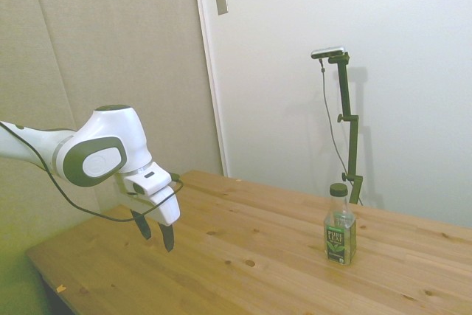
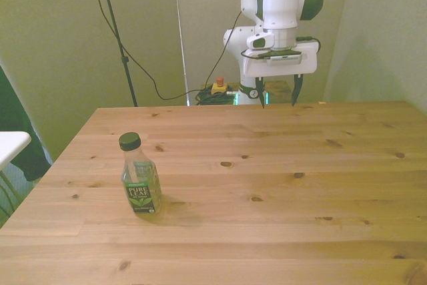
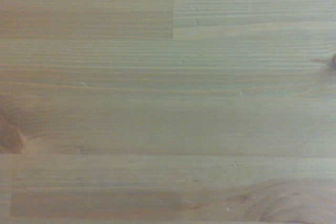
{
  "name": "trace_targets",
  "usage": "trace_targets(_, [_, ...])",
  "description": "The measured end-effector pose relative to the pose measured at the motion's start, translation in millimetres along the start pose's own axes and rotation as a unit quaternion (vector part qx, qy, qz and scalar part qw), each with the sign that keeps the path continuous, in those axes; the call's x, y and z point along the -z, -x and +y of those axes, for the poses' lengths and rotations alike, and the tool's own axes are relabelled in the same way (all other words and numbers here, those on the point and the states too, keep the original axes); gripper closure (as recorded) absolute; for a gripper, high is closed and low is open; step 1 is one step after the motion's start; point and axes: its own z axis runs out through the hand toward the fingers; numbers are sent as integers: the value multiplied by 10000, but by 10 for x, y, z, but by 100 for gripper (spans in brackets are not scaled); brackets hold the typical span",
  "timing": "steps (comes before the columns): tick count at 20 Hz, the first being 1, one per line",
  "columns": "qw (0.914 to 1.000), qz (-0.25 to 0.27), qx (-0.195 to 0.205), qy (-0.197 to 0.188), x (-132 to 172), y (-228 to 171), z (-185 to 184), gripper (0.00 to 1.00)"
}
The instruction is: Knock down the bottle
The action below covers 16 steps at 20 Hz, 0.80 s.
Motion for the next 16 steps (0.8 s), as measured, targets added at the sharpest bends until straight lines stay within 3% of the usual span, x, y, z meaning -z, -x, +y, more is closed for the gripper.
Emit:
trace_targets(6, [9989, 343, 23, 305, 33, -246, 191, 0])
trace_targets(13, [9949, 784, -587, 233, 264, -1210, 679, 0])
trace_targets(16, [9922, 943, -796, 148, 302, -1700, 690, 0])
